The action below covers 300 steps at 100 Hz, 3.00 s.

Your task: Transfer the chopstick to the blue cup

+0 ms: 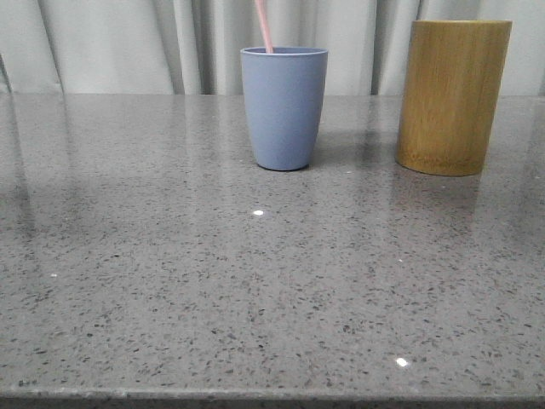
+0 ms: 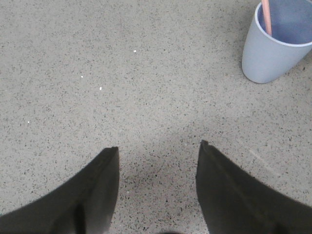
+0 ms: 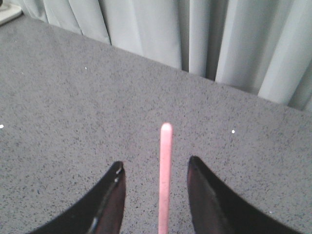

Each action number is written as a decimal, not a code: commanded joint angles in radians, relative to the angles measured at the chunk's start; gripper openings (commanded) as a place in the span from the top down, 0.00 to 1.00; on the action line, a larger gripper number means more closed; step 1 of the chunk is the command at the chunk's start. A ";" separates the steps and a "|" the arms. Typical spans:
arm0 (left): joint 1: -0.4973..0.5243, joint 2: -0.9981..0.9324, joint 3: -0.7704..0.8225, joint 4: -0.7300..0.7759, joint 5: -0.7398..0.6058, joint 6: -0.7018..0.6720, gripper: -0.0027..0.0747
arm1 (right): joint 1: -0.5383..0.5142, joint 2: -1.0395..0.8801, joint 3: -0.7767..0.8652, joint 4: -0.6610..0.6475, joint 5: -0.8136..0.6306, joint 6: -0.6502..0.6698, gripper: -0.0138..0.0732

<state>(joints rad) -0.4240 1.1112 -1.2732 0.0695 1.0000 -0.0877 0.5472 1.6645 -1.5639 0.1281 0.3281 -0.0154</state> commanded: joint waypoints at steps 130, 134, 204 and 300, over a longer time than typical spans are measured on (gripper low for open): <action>0.003 -0.556 0.416 0.180 -0.239 -0.195 0.57 | -0.234 -0.954 0.741 -0.084 -0.118 -0.012 0.46; 0.003 -0.574 0.431 0.197 -0.237 -0.200 0.60 | -0.245 -0.984 0.762 -0.084 -0.105 -0.012 0.47; 0.003 -0.941 0.669 0.218 -0.208 -0.212 0.99 | -0.307 -1.366 1.035 -0.084 -0.018 -0.012 0.92; 0.003 -0.984 0.697 0.214 -0.206 -0.212 0.99 | -0.307 -1.393 1.066 -0.084 -0.020 -0.012 0.92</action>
<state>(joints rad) -0.4225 0.1133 -0.5525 0.2715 0.8630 -0.2888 0.2462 0.2650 -0.4722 0.0511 0.3849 -0.0211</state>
